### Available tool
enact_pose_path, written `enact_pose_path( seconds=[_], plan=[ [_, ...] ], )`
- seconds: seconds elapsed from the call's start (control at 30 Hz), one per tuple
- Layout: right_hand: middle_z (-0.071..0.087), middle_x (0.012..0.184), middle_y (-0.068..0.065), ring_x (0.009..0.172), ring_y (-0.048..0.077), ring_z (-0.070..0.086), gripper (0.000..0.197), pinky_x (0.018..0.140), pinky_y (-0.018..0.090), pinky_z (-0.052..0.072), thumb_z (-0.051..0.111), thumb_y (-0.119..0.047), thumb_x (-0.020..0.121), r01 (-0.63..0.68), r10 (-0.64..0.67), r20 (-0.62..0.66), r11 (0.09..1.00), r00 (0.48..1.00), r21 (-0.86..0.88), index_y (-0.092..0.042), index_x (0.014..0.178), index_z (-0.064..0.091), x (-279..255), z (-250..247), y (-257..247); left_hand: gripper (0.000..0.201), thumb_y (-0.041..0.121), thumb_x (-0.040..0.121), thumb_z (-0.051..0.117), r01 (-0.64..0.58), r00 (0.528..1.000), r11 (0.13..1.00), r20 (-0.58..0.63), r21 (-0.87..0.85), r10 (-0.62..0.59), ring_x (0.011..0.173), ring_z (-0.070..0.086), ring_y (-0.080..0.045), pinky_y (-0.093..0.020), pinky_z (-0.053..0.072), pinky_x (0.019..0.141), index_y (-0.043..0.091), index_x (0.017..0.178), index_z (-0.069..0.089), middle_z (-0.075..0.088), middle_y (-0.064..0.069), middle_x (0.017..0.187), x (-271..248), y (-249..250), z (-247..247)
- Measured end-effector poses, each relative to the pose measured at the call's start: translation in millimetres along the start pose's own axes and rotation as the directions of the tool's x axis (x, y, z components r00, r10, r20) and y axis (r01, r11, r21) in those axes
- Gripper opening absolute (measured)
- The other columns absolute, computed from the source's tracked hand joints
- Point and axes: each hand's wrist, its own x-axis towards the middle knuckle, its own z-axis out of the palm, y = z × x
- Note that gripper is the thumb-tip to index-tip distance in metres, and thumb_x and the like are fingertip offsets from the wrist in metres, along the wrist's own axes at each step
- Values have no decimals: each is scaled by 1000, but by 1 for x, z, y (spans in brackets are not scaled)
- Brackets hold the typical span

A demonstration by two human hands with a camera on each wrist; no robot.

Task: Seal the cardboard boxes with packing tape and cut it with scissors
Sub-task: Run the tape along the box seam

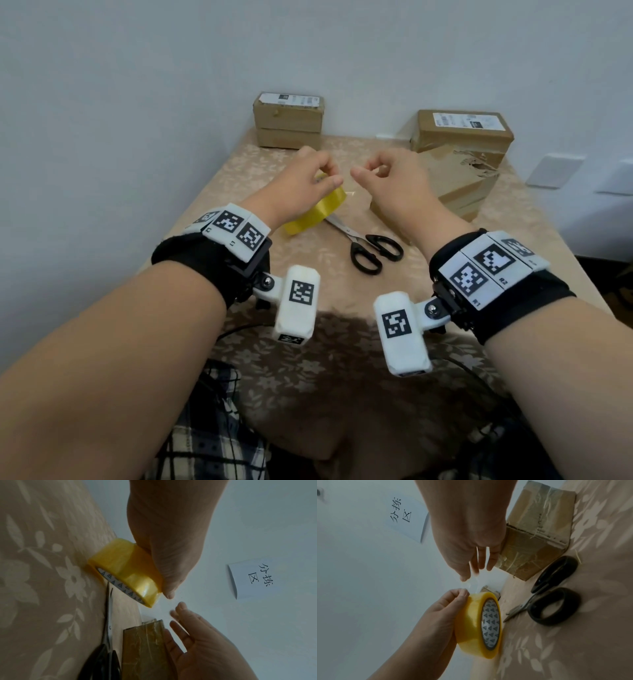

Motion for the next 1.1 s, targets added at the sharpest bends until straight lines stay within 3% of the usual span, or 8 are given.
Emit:
enact_pose_path(
  seconds=[0.13,0.27,0.37,0.57,0.77,0.9,1.0,1.1],
  plan=[
    [57,75,-6,75,9,55,10,72,26,45,65,-23,89,10,-10,-37,1000,999,12,-13,92,66,0,0,0,6,21,95,54,18,1000,1000,24,-25,-17,71,40,2,2,32,63,16,93,50,37,0,106,-1,1,1],
    [56,76,3,68,11,54,30,62,17,42,66,-13,87,17,-13,-28,987,1000,157,-23,103,44,-3,-6,3,7,22,94,56,39,999,998,34,-41,-38,74,41,4,5,30,60,17,94,52,38,1,111,-2,0,-1],
    [57,75,0,65,7,48,18,63,16,39,61,-5,89,122,-127,57,989,990,80,-22,87,55,-4,-7,3,8,22,93,58,46,999,998,30,-50,-45,74,41,4,5,31,61,16,96,53,38,1,110,-1,0,-1],
    [47,69,-18,57,-8,43,17,59,4,33,59,-14,93,149,-142,118,987,983,-53,-12,106,71,-4,-8,3,8,23,92,59,50,998,998,27,-40,-49,77,41,4,6,31,62,17,97,55,39,1,111,-1,1,-2],
    [54,80,-3,80,14,52,19,75,29,45,64,-27,90,101,-69,162,974,984,-202,-16,104,71,-1,-1,2,11,25,90,61,40,996,999,80,16,-41,77,42,3,-13,34,72,20,98,56,37,2,113,-4,4,-3],
    [49,102,1,99,18,49,18,79,31,40,61,-31,91,142,-110,108,923,988,-358,-16,96,69,-2,1,-2,13,25,89,63,18,997,995,76,94,-26,91,45,-12,-16,29,70,21,96,53,39,1,109,-4,6,-4],
    [47,122,8,115,24,42,30,89,35,38,57,-37,93,224,-198,104,828,975,-513,-11,98,69,-3,0,-5,13,24,90,61,-9,999,986,44,166,2,77,44,-7,-17,28,62,18,96,52,40,1,110,-3,7,-6],
    [53,126,9,118,28,44,46,94,38,35,41,-43,99,218,-199,103,730,975,-648,-6,108,67,2,-8,-1,18,22,91,59,16,1000,962,7,271,-19,86,48,-15,-20,30,73,11,103,53,42,-3,119,-3,0,-12]
  ],
)
